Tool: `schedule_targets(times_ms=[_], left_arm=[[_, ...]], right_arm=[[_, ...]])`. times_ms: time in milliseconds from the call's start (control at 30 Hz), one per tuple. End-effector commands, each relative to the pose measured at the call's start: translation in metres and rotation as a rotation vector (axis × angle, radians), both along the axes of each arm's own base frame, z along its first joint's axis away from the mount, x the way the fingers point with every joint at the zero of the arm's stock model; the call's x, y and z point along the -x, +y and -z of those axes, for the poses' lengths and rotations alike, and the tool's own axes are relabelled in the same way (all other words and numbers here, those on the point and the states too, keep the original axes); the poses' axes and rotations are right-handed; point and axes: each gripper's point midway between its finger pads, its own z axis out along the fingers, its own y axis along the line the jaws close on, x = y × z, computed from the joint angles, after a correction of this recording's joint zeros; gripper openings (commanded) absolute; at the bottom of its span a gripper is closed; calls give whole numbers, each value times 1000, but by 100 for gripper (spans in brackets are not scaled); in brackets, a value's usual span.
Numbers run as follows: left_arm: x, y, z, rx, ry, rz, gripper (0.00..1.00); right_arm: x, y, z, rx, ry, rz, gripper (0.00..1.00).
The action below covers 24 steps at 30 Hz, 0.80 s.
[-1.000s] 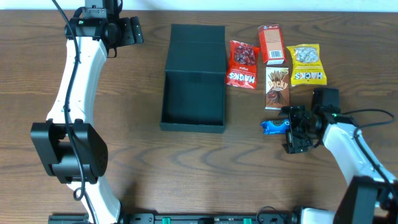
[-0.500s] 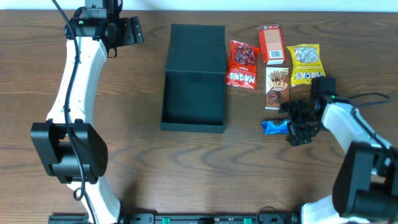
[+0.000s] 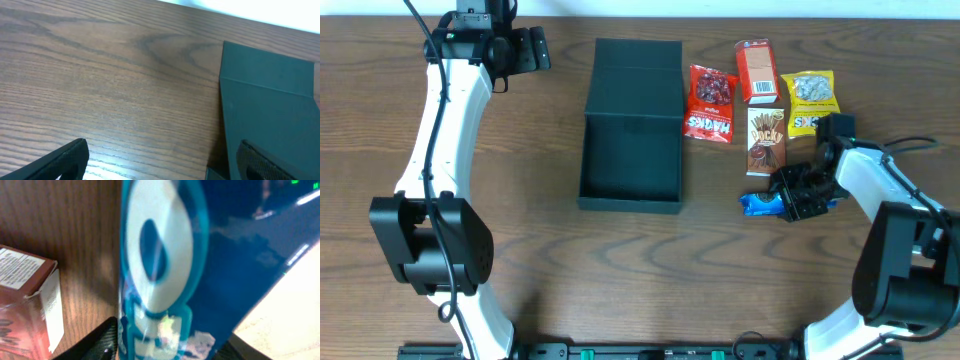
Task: Pack container
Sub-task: 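Lift the Oreo pack and carry it left over the box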
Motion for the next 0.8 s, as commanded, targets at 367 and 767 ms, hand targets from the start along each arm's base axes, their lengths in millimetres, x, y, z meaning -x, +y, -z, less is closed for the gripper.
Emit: schedule_targets(times_ms=[367, 767], left_arm=[[0, 1, 7, -9, 14, 10, 95], [0, 1, 7, -11, 14, 9, 95]], right_arm=[[-13, -15, -36, 63, 8, -117, 36], [-37, 14, -69, 45, -65, -227, 33]])
